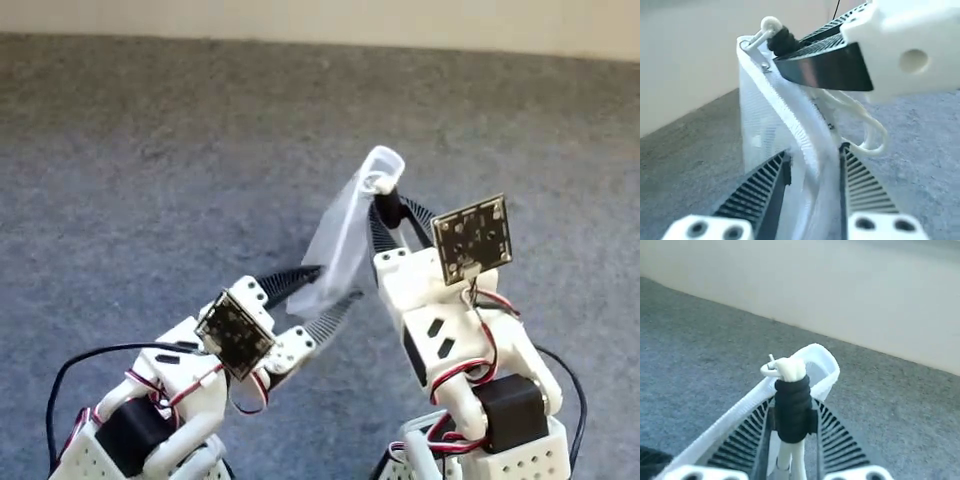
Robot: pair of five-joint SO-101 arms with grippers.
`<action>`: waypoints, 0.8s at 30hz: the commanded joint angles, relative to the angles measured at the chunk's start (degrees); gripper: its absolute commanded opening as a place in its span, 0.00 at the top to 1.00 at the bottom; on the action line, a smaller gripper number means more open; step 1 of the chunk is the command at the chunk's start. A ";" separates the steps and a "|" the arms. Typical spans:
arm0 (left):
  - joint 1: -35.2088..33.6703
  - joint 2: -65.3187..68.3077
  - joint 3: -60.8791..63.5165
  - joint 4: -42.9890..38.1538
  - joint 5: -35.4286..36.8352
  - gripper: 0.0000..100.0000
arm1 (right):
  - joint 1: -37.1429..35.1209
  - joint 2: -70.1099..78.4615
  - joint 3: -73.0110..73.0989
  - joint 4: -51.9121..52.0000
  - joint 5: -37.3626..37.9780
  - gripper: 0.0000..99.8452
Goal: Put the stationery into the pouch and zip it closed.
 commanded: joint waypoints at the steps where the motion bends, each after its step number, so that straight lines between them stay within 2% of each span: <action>1: -3.38 -1.89 -1.98 -1.23 0.53 0.90 | -1.63 0.31 0.57 1.36 -0.53 0.99; 7: -4.79 -9.63 1.36 -1.23 0.26 0.91 | -1.98 0.22 0.40 2.77 -0.53 0.99; 11: -3.12 -9.71 3.12 -1.49 0.18 1.00 | -1.71 0.22 0.31 4.70 -0.53 0.99; 12: -2.15 -9.45 3.12 -1.41 0.18 0.99 | -1.63 0.22 0.31 4.70 -0.53 0.99; 17: -0.31 -8.57 3.12 -0.44 -7.21 1.00 | 4.70 0.22 0.31 2.51 -0.53 0.99; 24: -0.57 -9.01 -0.40 7.30 -9.93 1.00 | 15.52 0.66 0.40 -0.66 -2.64 0.99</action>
